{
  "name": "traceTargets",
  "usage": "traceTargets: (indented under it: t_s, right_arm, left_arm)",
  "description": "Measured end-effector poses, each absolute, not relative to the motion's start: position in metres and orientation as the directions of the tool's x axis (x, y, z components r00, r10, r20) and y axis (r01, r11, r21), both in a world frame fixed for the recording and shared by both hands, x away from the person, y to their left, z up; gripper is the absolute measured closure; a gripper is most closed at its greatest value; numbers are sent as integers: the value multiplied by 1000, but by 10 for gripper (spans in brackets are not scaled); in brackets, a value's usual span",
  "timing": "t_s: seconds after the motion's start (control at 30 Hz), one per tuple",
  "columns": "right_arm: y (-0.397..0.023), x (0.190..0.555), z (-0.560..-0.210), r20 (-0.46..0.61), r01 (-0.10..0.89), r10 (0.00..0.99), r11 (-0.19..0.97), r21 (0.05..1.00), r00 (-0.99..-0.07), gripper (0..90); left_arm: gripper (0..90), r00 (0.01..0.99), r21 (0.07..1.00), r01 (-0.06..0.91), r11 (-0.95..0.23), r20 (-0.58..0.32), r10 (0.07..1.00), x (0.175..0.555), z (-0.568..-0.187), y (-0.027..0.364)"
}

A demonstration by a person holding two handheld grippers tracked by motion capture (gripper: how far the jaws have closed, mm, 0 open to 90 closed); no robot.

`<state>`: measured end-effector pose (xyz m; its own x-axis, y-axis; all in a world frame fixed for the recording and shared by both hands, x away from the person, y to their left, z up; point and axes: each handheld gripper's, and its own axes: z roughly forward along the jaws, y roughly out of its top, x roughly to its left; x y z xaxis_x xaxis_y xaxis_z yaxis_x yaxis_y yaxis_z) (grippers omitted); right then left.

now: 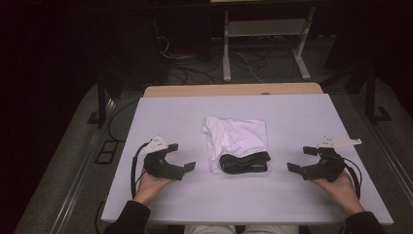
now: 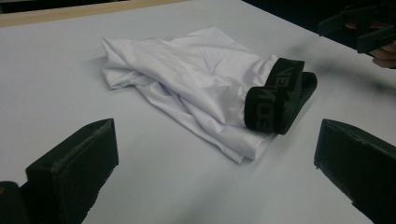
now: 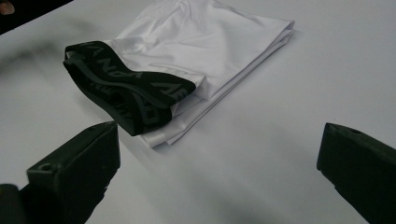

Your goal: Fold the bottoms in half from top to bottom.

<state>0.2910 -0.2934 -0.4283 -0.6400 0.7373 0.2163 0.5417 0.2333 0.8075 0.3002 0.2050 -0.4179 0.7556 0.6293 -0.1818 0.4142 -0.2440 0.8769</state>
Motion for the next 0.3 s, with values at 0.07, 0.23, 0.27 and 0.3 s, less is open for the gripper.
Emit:
traceTargets:
  t_s: [0.07, 0.23, 0.27, 0.3]
  right_arm:
    - [-294, 288, -429, 213, 539, 739, 232, 810, -639, 0]
    - [-293, 283, -431, 207, 539, 738, 243, 807, -643, 0]
    - [-293, 283, -431, 209, 538, 738, 239, 808, -641, 0]
    - [-294, 283, -431, 209, 537, 739, 238, 809, -641, 0]
  left_arm:
    - [0, 753, 877, 413, -246, -177, 634, 298, -419, 208]
    - [0, 753, 880, 411, -240, -179, 633, 293, -420, 214]
    - [0, 755, 880, 409, -240, -179, 631, 292, -420, 214]
    - [0, 758, 877, 414, -243, -184, 626, 292, -420, 215]
